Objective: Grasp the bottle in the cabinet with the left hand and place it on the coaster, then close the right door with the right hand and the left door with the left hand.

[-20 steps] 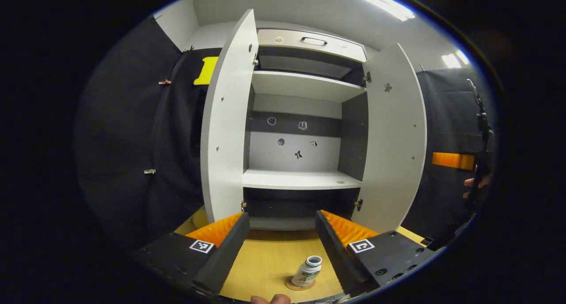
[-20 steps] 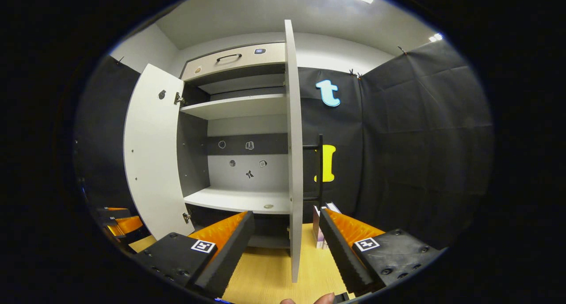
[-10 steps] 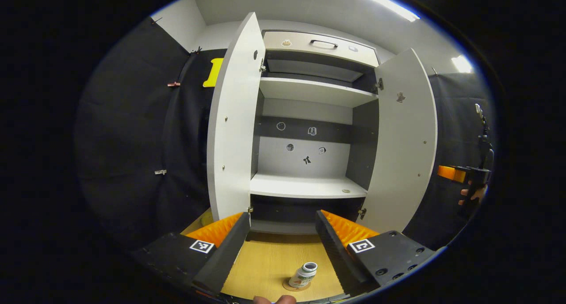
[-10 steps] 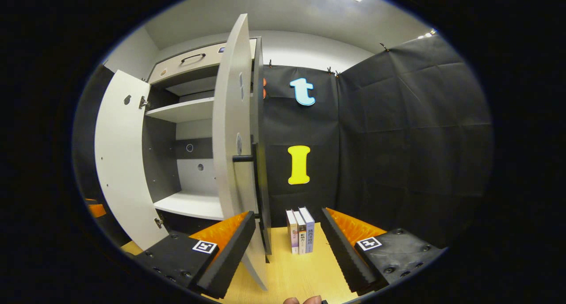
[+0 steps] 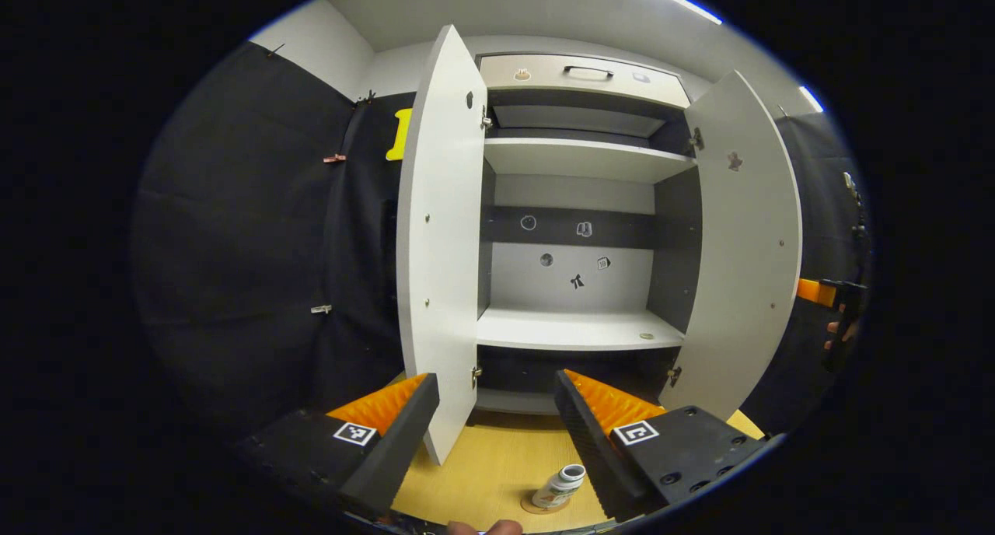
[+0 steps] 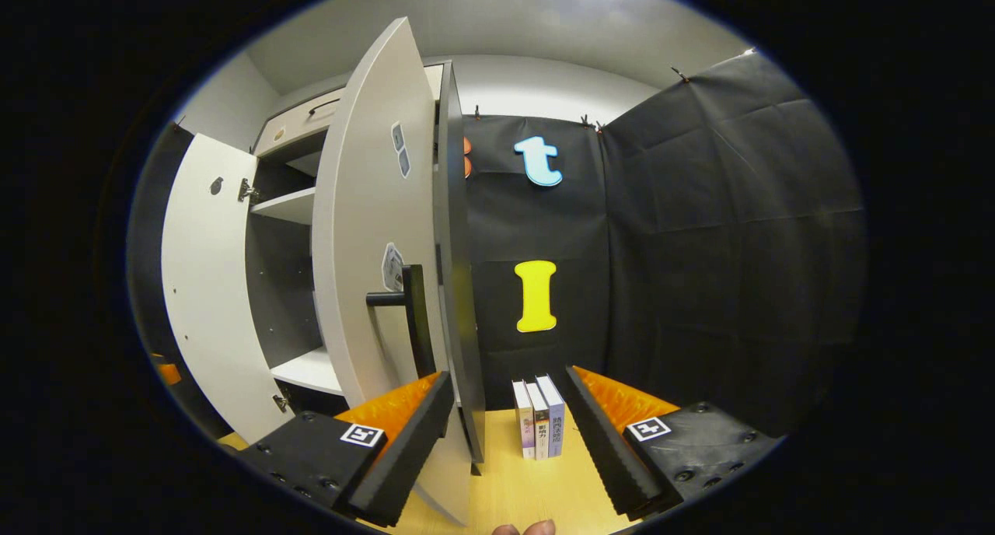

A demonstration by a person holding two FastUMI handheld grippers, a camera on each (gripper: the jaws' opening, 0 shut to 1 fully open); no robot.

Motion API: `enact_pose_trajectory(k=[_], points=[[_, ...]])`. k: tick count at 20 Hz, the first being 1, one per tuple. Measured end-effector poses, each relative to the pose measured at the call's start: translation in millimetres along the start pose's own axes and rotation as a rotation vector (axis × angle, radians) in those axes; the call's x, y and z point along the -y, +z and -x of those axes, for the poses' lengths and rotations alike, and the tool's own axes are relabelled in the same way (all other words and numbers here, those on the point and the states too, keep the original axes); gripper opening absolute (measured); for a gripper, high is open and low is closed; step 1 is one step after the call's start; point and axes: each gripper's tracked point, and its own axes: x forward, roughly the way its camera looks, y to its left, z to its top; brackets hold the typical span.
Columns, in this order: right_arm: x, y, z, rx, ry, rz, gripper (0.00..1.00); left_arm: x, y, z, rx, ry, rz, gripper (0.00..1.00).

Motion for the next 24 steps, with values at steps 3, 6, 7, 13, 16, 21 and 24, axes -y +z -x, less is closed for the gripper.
enact_pose_trajectory(k=[3, 6, 7, 13, 16, 21, 24], points=[[-5.6, -1.5, 1.9, -0.007, 0.003, -0.01, 0.98, -7.2, -4.7, 1.3, -0.01, 0.004, -0.003, 0.95], [-12.5, -4.0, 4.2, -0.011, 0.007, -0.015, 0.98, -11.3, -5.8, 1.7, -0.006, -0.005, -0.01, 0.95], [-16.6, -4.4, 4.7, -0.014, 0.011, -0.017, 0.98, -12.2, -5.5, 1.5, -0.005, -0.007, -0.014, 0.95], [-61.2, -10.8, 3.9, -0.028, 0.096, -0.018, 0.97, -19.4, -4.9, 3.9, 0.004, -0.015, -0.019, 0.95], [-87.6, -15.9, 0.2, -0.037, 0.147, -0.034, 0.98, -26.6, -6.0, 5.6, 0.006, -0.005, -0.025, 0.95], [-123.5, -21.0, -10.4, -0.054, 0.212, -0.032, 0.98, -37.5, -8.1, 8.5, 0.005, 0.015, -0.013, 0.95], [-145.8, -24.3, -15.3, -0.058, 0.258, -0.036, 0.98, -44.1, -10.3, 10.3, 0.004, 0.032, -0.016, 0.95]])
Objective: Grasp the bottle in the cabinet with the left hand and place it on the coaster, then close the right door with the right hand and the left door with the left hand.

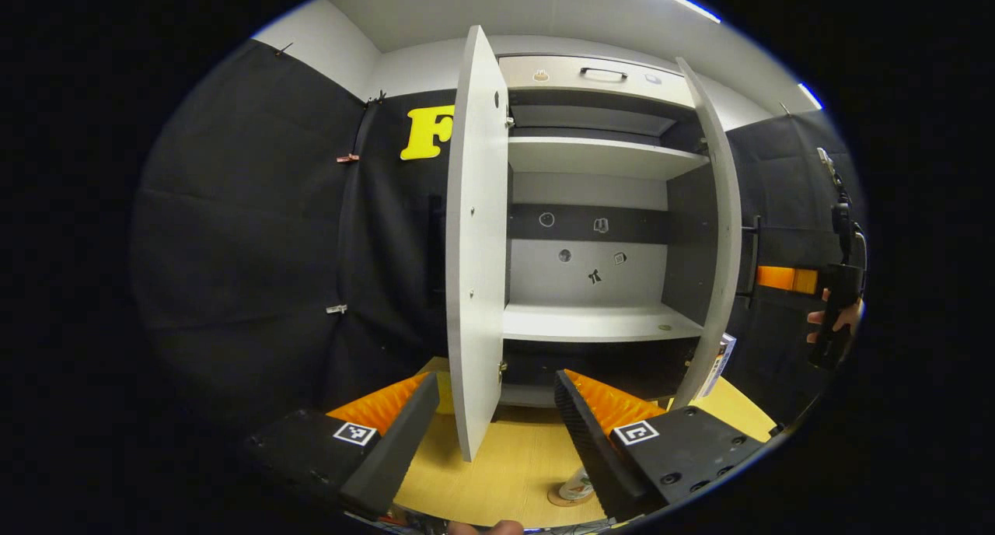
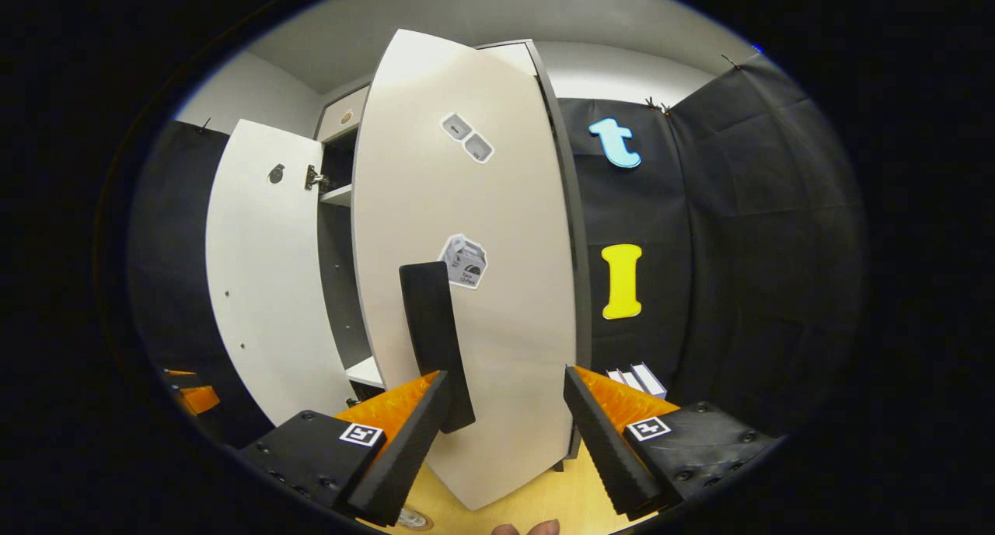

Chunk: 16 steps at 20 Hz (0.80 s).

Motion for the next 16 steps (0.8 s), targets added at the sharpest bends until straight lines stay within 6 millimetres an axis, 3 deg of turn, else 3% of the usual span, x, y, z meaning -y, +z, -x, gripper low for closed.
enact_pose_trajectory(k=[8, 16], points=[[-41.4, -7.2, -45.4, -0.009, 0.061, 0.001, 0.98, -16.8, -1.6, 1.6, -0.007, 0.027, 0.009, 0.95], [-62.2, -11.4, -84.1, 0.007, 0.061, 0.032, 0.98, -40.2, -0.1, -10.6, -0.007, 0.061, 0.001, 0.95]])
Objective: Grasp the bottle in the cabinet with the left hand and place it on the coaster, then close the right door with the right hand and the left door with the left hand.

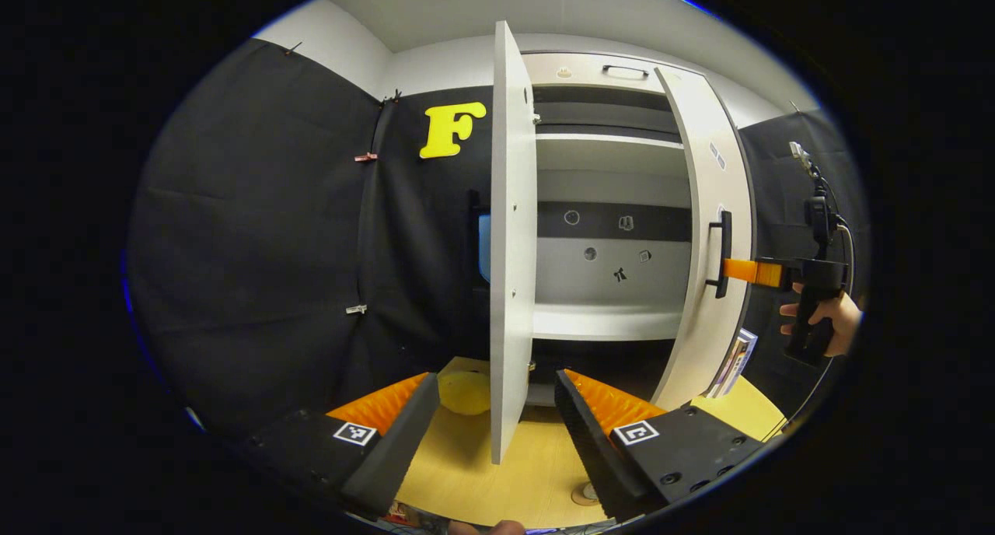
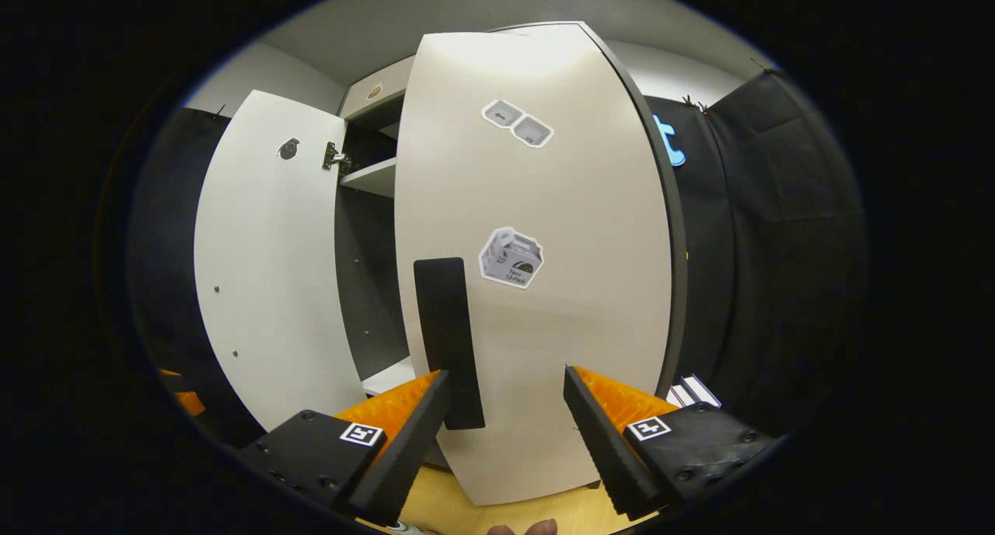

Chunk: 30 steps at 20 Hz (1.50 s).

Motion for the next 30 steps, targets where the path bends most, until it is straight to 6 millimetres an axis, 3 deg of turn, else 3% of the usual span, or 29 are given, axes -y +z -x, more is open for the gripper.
enact_pose_trajectory(k=[6, 12, 17, 23, 27, 30], points=[[-4.5, -1.4, -20.9, 0.011, -0.028, 0.017, 0.98, -15.7, 5.9, -15.7, 0.018, -0.001, -0.007, 0.95], [-12.6, -3.4, -15.0, 0.0, -0.055, 0.069, 0.98, -34.5, 15.7, -20.0, 0.039, -0.01, -0.008, 0.95], [-16.5, 0.1, 29.1, 0.008, -0.067, 0.053, 0.96, -63.0, 38.8, -41.1, 0.082, 0.012, -0.053, 0.95], [3.9, 7.0, 82.8, 0.022, -0.149, 0.018, 0.96, -87.2, 65.5, -101.6, 0.133, 0.028, -0.072, 0.94], [20.4, 10.1, 110.6, 0.026, -0.199, 0.023, 0.97, -96.6, 70.0, -129.2, 0.142, 0.041, -0.066, 0.94], [34.0, 15.2, 125.7, 0.044, -0.246, 0.02, 0.96, -93.2, 62.8, -137.5, 0.134, 0.03, -0.056, 0.95]])
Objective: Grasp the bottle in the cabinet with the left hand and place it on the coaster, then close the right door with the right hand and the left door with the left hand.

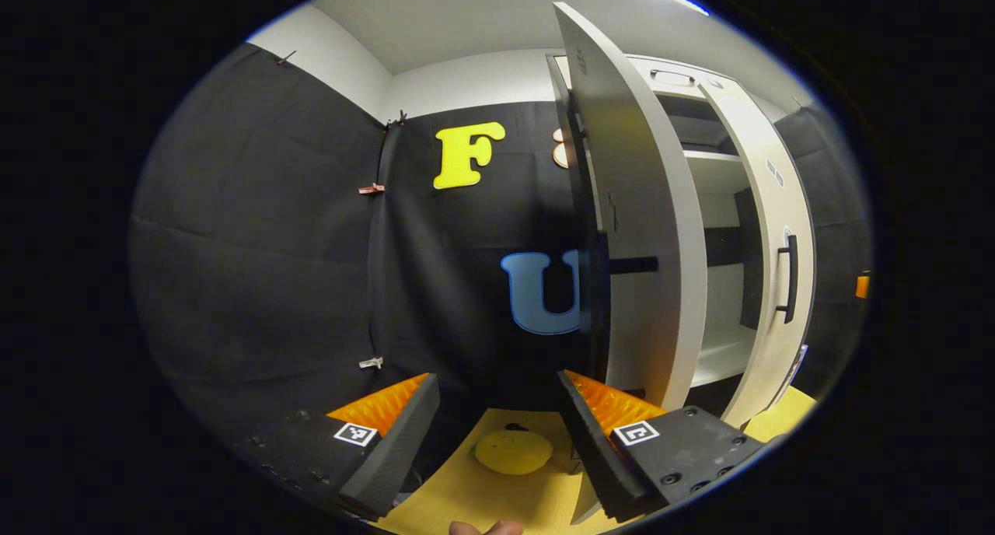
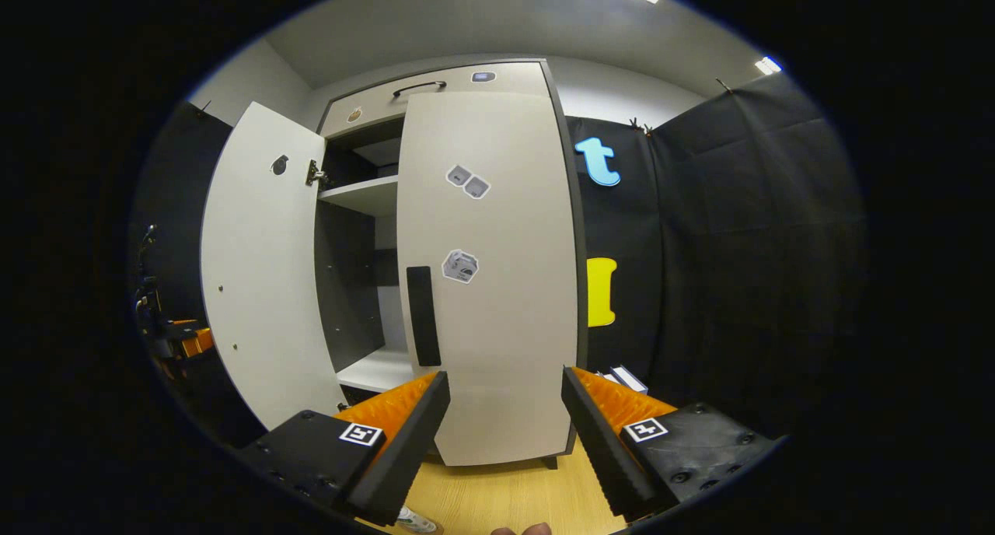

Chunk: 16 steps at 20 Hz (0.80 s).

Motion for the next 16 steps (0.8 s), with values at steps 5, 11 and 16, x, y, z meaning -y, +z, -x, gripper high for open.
enact_pose_trajectory(k=[5, 11, 16], points=[[16.1, 1.1, 11.4, -0.014, -0.013, 0.022, 0.97, 7.8, 1.1, 1.5, 0.007, -0.02, 0.016, 0.93], [19.1, -1.6, 5.9, -0.022, 0.017, 0.043, 0.97, 50.2, 5.0, 14.7, 0.005, -0.089, 0.012, 0.93], [22.8, -4.3, -3.8, -0.035, 0.036, 0.04, 0.97, 86.9, 5.8, 19.4, -0.001, -0.135, 0.019, 0.93]])
